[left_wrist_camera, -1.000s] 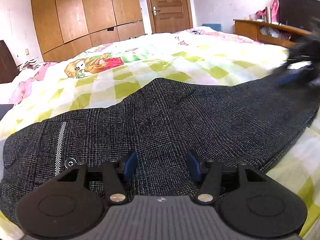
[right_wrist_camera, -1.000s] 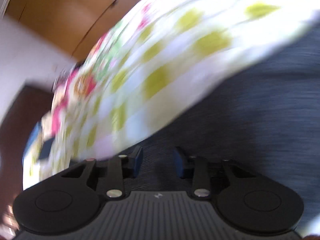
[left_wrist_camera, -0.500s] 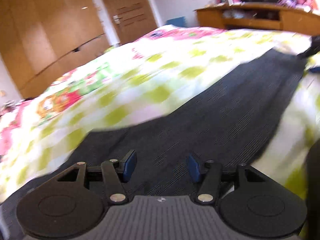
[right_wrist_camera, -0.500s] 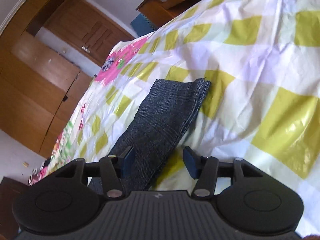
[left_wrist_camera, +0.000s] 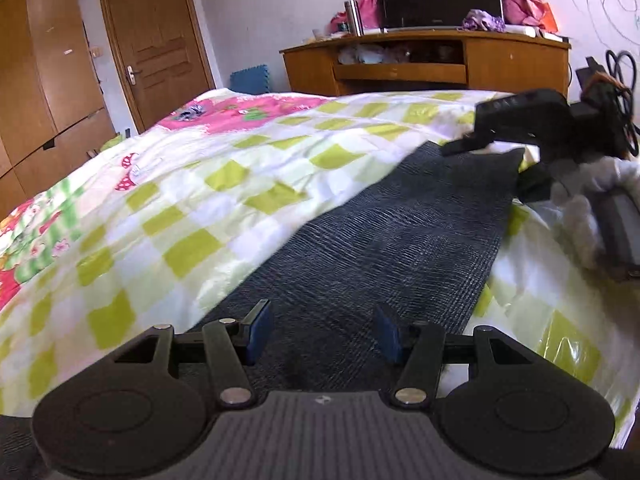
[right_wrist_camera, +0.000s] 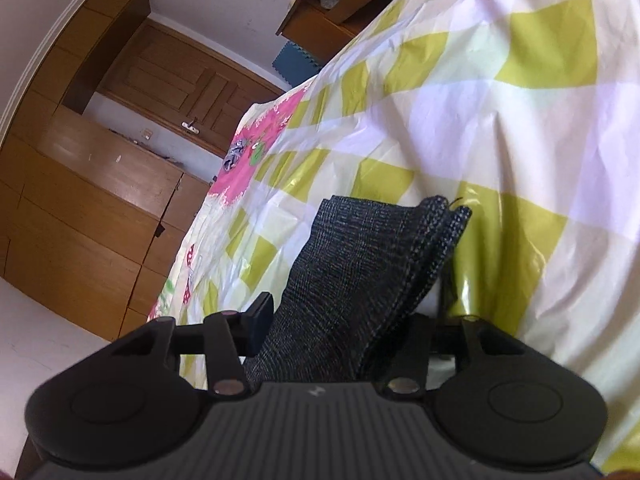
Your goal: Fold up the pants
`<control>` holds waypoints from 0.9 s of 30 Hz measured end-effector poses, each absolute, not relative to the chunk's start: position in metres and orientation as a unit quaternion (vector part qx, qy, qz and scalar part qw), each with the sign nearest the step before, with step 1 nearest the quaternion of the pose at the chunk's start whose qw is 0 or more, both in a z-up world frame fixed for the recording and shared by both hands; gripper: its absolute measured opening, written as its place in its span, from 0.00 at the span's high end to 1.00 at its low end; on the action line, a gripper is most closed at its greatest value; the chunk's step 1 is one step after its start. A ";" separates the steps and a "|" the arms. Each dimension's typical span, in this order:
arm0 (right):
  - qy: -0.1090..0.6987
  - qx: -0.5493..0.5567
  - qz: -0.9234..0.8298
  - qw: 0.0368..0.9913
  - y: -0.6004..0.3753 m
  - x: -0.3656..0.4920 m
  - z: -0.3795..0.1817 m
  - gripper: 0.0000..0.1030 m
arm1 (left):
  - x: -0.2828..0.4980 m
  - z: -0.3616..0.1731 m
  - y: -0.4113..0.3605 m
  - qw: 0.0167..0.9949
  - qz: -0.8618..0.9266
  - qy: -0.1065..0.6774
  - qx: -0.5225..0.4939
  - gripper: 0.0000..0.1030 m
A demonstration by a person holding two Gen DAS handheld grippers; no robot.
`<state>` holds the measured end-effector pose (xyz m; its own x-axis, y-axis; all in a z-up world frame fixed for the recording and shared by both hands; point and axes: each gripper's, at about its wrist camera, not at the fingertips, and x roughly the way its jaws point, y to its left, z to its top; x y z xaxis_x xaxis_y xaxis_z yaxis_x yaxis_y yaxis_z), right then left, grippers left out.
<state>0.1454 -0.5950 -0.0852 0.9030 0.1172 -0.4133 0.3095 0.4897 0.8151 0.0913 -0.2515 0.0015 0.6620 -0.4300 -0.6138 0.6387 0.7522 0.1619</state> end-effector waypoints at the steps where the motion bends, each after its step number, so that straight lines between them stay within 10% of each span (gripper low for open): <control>1: 0.216 0.506 -0.063 0.832 -0.595 0.152 -0.089 0.73 | 0.094 -0.001 -0.253 0.892 -0.298 0.287 0.181 0.34; 3: 0.232 0.528 -0.070 0.814 -0.597 0.163 -0.096 0.94 | 0.098 -0.009 -0.253 0.891 -0.296 0.301 0.169 0.34; 13: 0.190 0.458 0.058 0.867 -0.521 0.165 0.012 0.94 | 0.101 0.000 -0.219 0.898 -0.287 0.318 0.103 0.33; 27: 0.324 0.209 0.274 0.881 -0.181 0.211 0.059 0.94 | 0.046 0.029 0.041 0.957 -0.071 0.273 0.068 0.33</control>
<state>0.2115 -0.1812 0.0592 0.6399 0.6186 -0.4558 -0.3473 0.7620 0.5465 0.0462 0.0405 0.0286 0.8410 -0.0984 -0.5320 0.1724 0.9808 0.0912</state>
